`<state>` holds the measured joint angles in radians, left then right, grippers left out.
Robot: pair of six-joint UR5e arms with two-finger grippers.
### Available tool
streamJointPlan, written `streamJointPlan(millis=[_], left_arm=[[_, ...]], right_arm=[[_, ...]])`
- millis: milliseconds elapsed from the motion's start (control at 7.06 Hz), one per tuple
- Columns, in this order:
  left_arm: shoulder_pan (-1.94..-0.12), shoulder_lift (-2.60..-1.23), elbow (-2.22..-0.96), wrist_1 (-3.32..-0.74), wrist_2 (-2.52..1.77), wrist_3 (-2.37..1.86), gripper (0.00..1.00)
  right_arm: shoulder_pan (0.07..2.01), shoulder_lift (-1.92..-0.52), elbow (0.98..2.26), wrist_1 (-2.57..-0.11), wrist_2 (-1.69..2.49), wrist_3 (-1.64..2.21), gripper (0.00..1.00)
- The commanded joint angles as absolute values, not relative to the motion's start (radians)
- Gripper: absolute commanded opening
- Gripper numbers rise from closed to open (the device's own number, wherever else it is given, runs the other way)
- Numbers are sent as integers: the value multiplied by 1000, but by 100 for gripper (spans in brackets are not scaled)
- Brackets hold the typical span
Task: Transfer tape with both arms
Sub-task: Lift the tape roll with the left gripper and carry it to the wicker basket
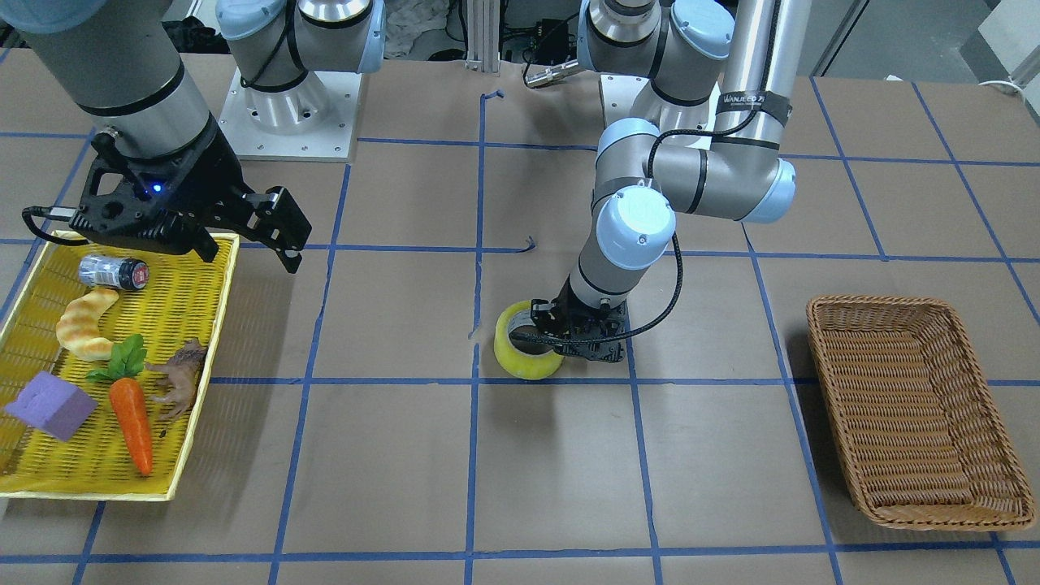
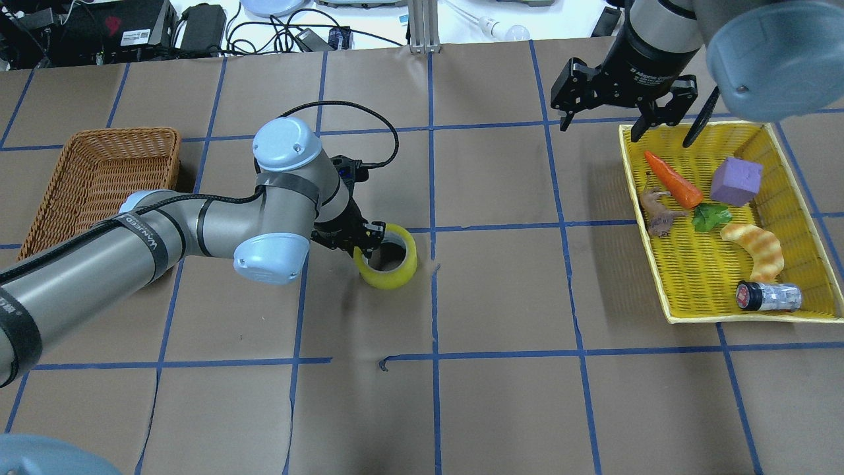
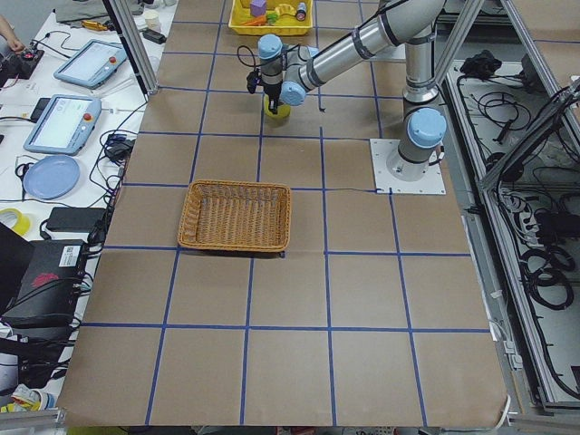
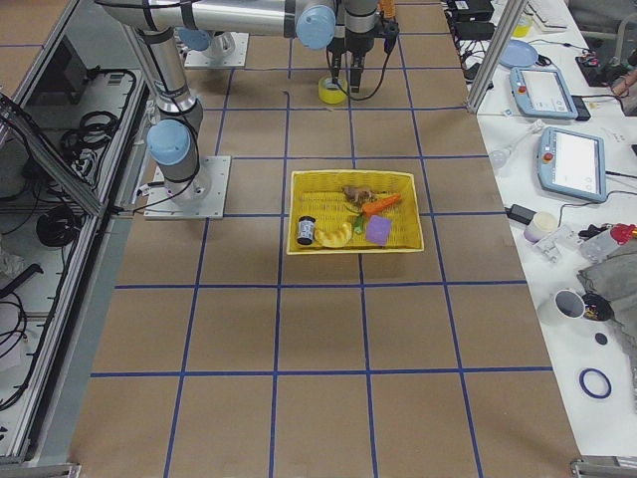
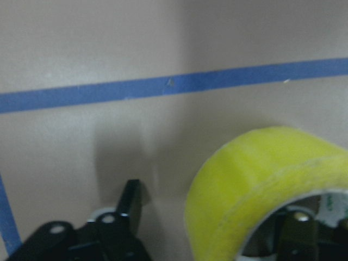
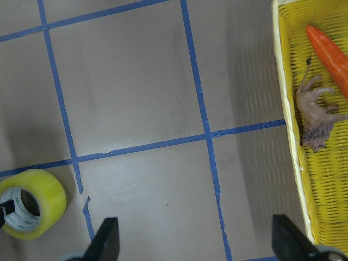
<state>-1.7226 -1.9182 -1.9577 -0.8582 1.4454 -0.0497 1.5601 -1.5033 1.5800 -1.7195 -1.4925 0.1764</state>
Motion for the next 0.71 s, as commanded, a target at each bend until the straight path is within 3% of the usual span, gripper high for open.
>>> streamJointPlan(millis=[0, 283, 566], left_arm=[[-1721, -1910, -1954, -871, 1485, -46, 0], [-1668, -1873, -1950, -897, 1581, 106, 0], [-1504, -1800, -1947, -960, 1598, 300, 0]], right_arm=[[1562, -1503, 1582, -1726, -1493, 176, 100], [1559, -1503, 1577, -1727, -1493, 176, 100], [1557, -1503, 1578, -1727, -1494, 176, 100]])
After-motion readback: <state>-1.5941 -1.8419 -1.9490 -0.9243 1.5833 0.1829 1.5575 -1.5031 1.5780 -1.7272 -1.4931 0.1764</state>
